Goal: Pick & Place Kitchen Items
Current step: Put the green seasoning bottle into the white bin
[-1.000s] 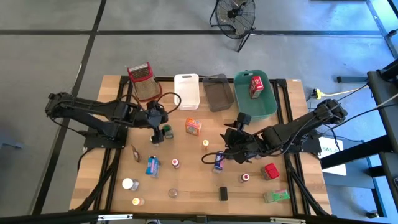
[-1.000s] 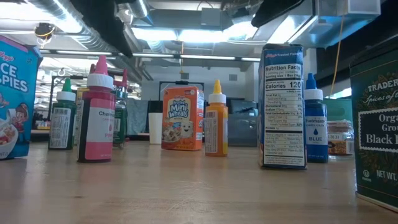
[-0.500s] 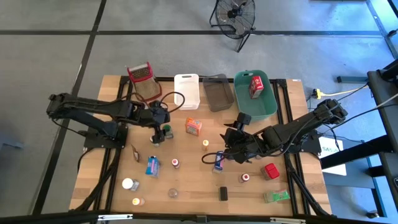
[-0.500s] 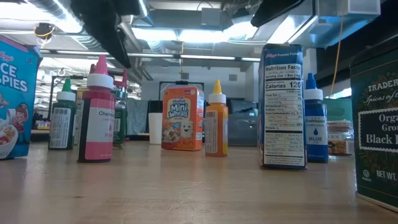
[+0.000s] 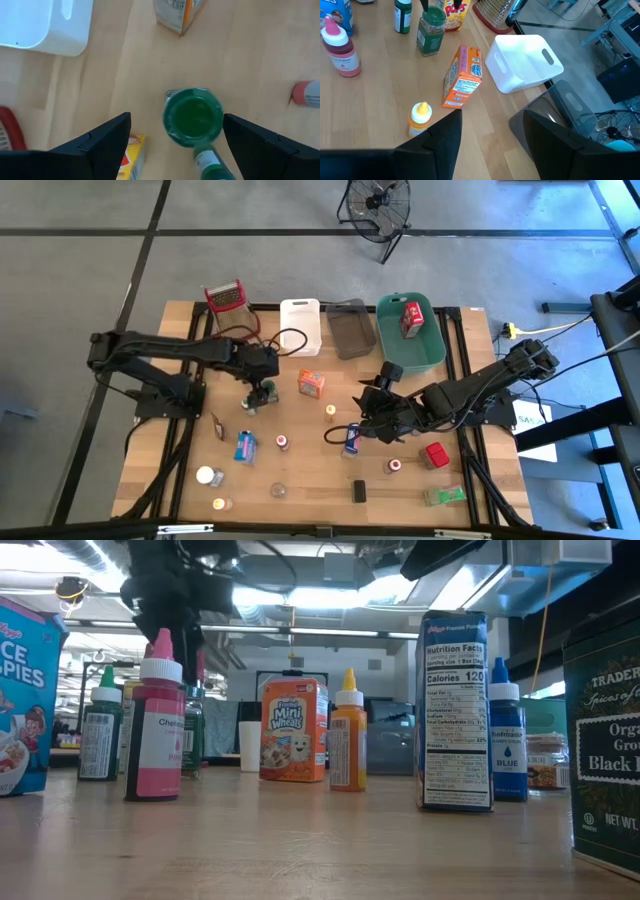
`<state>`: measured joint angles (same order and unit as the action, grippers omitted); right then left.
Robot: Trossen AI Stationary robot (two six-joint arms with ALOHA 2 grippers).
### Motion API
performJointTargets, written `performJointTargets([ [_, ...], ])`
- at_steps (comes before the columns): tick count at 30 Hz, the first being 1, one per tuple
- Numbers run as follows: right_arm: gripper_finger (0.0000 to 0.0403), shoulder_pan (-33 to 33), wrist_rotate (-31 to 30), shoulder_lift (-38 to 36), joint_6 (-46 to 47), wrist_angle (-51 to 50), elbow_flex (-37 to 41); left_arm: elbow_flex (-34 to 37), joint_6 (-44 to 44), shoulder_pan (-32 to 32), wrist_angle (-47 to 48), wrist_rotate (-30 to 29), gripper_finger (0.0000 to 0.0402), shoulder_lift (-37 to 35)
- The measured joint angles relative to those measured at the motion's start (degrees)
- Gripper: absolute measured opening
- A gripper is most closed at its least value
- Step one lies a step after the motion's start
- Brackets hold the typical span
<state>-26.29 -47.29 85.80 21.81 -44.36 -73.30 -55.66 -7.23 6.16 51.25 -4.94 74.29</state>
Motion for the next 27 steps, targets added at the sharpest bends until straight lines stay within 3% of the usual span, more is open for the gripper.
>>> performJointTargets([
  [5,0.0211,0.0,0.0,0.0,-0.2,0.0,0.0,0.0,2.2,3.0,-0.5,1.3,0.0311,1.5],
  [11,0.0211,0.0,0.0,0.0,-0.2,-0.2,0.0,0.0,2.4,4.5,-0.5,9.0,0.0313,2.1],
  [27,0.0211,0.0,0.0,0.0,-0.2,-0.1,0.0,-0.6,4.9,4.5,0.2,8.3,0.0311,1.8],
])
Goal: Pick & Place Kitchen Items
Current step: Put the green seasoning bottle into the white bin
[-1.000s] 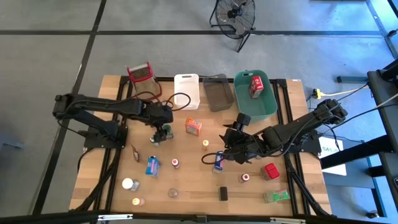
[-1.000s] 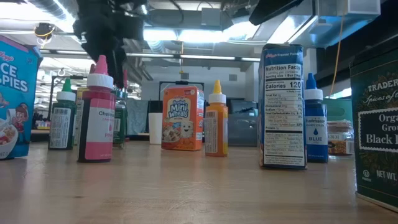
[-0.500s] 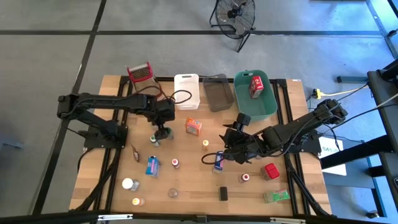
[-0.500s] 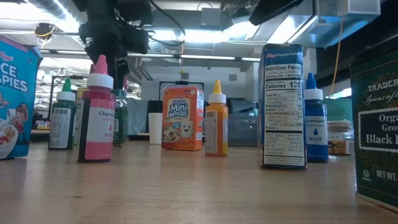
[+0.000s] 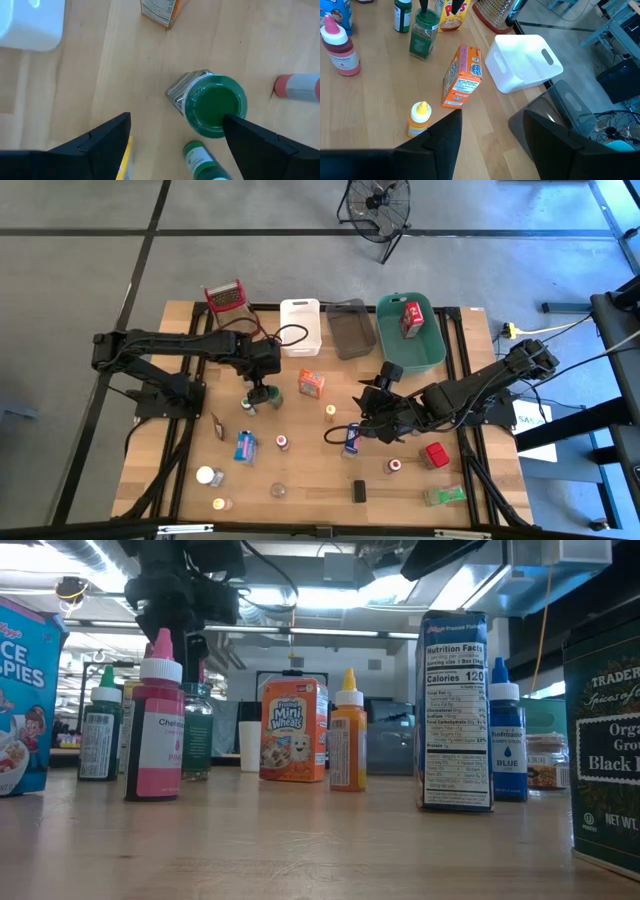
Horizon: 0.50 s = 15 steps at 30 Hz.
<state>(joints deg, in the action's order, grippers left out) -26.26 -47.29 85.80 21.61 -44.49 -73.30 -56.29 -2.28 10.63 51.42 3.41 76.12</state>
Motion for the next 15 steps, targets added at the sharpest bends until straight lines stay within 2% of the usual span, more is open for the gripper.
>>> performJointTargets([
  [10,0.0211,0.0,0.0,0.0,0.0,0.0,0.0,-3.5,15.6,-2.1,2.9,-2.2,0.0311,0.0],
  [15,0.0211,0.0,0.0,0.0,0.0,0.0,0.0,-3.5,17.6,-3.4,5.9,-2.0,0.0311,0.0],
])
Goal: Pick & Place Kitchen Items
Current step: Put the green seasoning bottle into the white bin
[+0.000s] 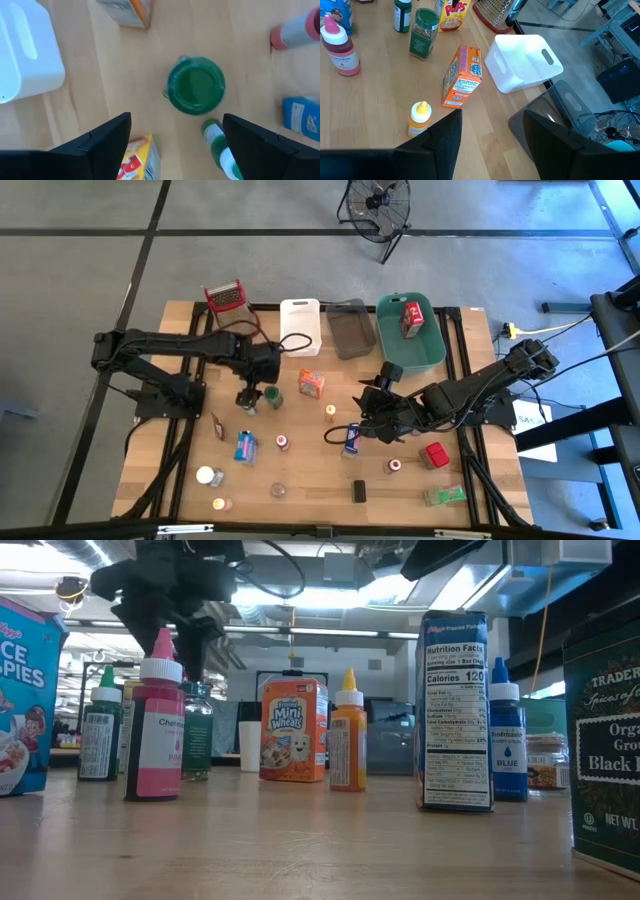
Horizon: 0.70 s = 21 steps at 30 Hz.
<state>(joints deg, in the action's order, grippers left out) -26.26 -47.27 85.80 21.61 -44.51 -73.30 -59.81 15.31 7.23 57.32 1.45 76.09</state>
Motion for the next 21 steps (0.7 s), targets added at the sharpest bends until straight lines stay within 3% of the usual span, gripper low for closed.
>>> performJointTargets([
  [21,0.0211,0.0,0.2,0.0,0.3,0.0,0.0,0.0,2.2,-3.1,-3.9,0.7,0.0308,1.6],
])
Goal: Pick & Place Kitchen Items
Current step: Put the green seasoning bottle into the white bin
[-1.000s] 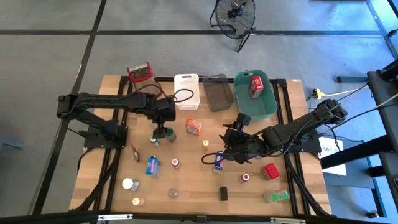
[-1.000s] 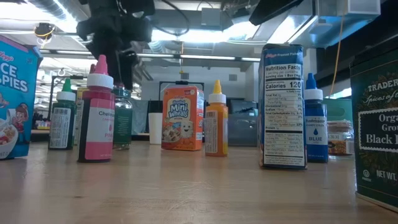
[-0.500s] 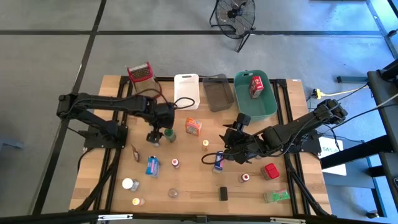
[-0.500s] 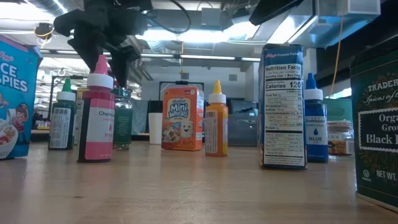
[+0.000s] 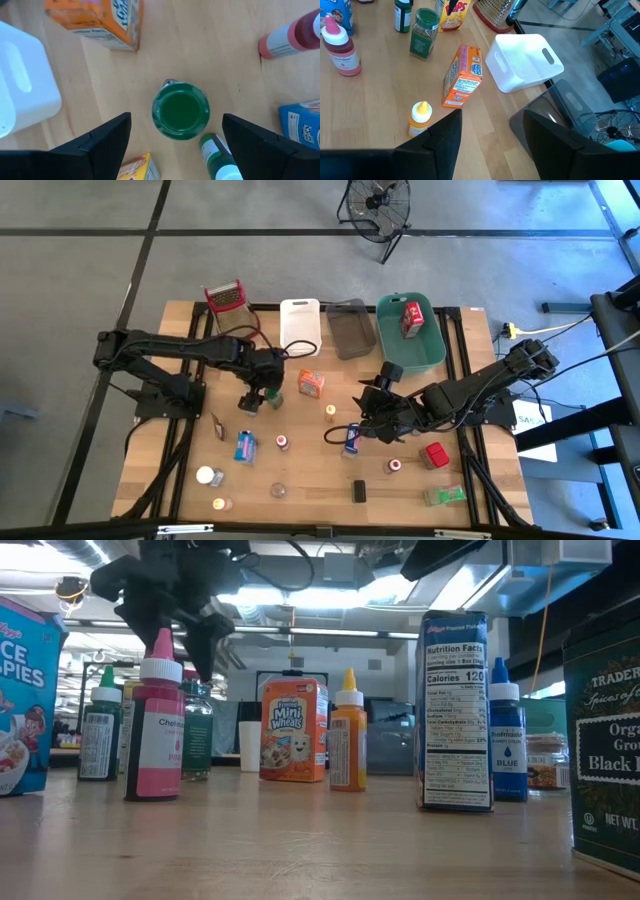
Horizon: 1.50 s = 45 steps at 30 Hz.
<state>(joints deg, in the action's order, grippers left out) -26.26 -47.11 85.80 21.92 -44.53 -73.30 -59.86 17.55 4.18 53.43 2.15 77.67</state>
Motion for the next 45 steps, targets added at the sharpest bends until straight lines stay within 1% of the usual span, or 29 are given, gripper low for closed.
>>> performJointTargets([
  [3,0.0211,0.0,0.0,0.0,0.1,0.0,0.0,0.0,0.2,-0.1,-0.2,1.1,0.0308,1.1],
  [17,0.0211,0.0,0.8,0.0,-0.1,0.0,0.0,0.0,1.7,0.0,-1.4,0.3,0.0308,8.2],
  [24,0.0211,0.0,0.9,0.0,-0.3,0.0,0.0,0.0,1.2,0.0,-1.6,0.3,0.0308,10.9],
  [26,0.0211,0.0,0.9,0.0,-0.3,0.0,0.0,0.0,-0.7,0.0,-1.7,0.4,0.0308,11.6],
  [29,0.0211,0.0,0.9,0.0,-0.3,0.0,0.0,0.0,-2.6,0.0,-2.6,0.3,0.0308,12.0],
  [35,0.0211,0.0,0.9,0.0,-0.3,0.0,0.0,0.0,0.5,0.0,-2.3,0.3,0.0308,12.3],
  [45,0.0211,0.0,0.9,0.0,-0.3,0.0,0.0,0.0,0.6,0.0,-2.4,0.4,0.0308,12.3],
])
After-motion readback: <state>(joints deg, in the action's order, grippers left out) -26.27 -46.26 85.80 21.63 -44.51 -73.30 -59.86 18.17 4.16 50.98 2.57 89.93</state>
